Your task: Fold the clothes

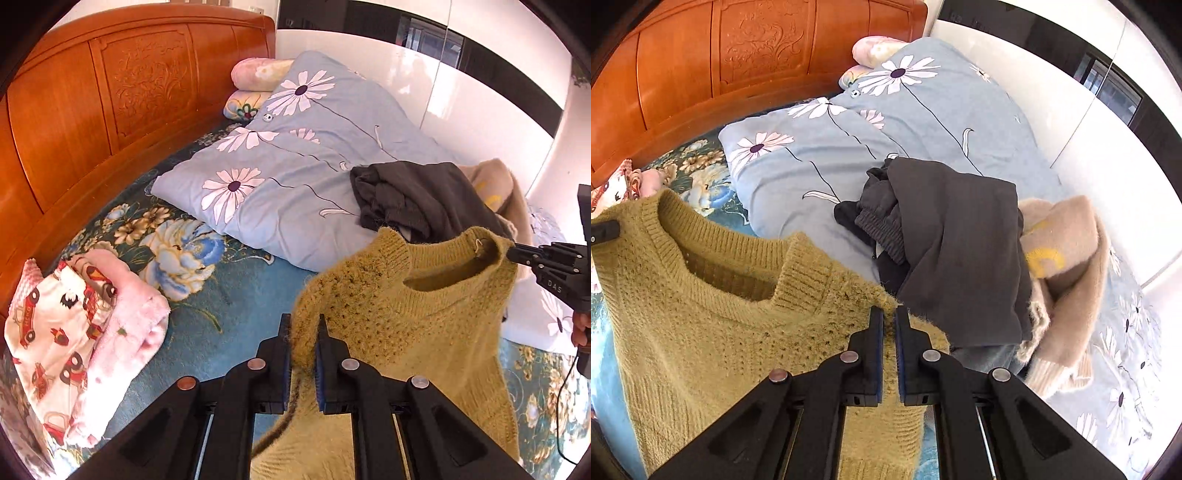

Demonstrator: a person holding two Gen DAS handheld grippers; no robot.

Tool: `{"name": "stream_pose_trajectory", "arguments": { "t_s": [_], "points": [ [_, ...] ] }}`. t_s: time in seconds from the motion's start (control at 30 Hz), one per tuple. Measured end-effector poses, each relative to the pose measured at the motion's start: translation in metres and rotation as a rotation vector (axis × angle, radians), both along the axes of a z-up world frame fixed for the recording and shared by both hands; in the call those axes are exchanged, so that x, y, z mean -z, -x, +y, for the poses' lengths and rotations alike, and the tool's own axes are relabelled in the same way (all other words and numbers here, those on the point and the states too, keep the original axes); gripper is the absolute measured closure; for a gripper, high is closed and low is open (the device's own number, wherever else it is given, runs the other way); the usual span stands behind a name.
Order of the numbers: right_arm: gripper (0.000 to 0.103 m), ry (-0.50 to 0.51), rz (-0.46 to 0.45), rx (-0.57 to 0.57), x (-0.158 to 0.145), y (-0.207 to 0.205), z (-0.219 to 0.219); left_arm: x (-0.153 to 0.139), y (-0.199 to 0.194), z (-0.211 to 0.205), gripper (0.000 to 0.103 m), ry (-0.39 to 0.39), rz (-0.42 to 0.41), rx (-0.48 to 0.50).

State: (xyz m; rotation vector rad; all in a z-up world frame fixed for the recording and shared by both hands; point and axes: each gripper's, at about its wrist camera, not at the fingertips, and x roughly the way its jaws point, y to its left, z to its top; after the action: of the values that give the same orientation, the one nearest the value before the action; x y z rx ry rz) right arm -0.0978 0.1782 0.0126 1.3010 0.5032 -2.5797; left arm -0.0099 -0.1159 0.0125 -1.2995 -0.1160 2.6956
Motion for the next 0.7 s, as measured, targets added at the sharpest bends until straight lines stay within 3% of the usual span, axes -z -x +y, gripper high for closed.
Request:
{"name": "stream_pose_trajectory", "arguments": {
  "t_s": [0.33, 0.47, 0.7],
  "points": [
    [0.097, 0.116, -0.067, 0.105, 0.042, -0.163, 0.058, 0.054, -0.149, 0.020, 0.092, -0.105, -0.059, 0.001],
    [0.097, 0.126, -0.158, 0.164, 0.073, -0.220, 0.072, 0.087, -0.193, 0.038, 0.092, -0.092, -0.153, 0.016],
    [0.097, 0.179, -0.301, 0.305, 0.139, -0.264, 0.091, 0.136, -0.222, 0.054, 0.088, -0.067, -0.346, 0.015]
  ]
}}
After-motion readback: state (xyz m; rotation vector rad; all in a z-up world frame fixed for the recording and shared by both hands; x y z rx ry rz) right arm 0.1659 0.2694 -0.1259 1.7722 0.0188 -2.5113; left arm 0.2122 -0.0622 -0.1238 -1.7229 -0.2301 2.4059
